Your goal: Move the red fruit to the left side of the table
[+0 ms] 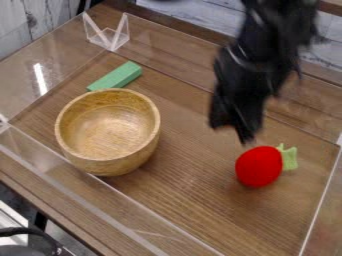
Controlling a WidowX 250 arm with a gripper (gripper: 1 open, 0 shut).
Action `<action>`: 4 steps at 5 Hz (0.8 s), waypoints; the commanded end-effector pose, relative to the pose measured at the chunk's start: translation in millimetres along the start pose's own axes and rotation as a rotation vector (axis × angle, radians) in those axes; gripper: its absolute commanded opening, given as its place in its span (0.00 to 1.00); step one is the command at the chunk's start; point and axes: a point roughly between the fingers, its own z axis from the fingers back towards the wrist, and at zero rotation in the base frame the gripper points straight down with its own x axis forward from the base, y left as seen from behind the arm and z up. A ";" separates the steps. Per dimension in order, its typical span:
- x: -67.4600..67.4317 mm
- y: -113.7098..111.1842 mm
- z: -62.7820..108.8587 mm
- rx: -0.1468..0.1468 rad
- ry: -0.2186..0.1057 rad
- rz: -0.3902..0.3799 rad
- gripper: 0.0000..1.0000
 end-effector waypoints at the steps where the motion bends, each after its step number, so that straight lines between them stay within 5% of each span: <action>1: 15.4 -1.9 9.0 0.031 -0.045 0.045 0.00; 2: 21.5 -18.3 -2.2 0.029 -0.042 0.056 1.00; 3: 20.0 -27.5 -7.6 0.027 -0.047 0.046 0.00; 4: 14.8 -31.4 -16.8 0.022 -0.042 0.029 1.00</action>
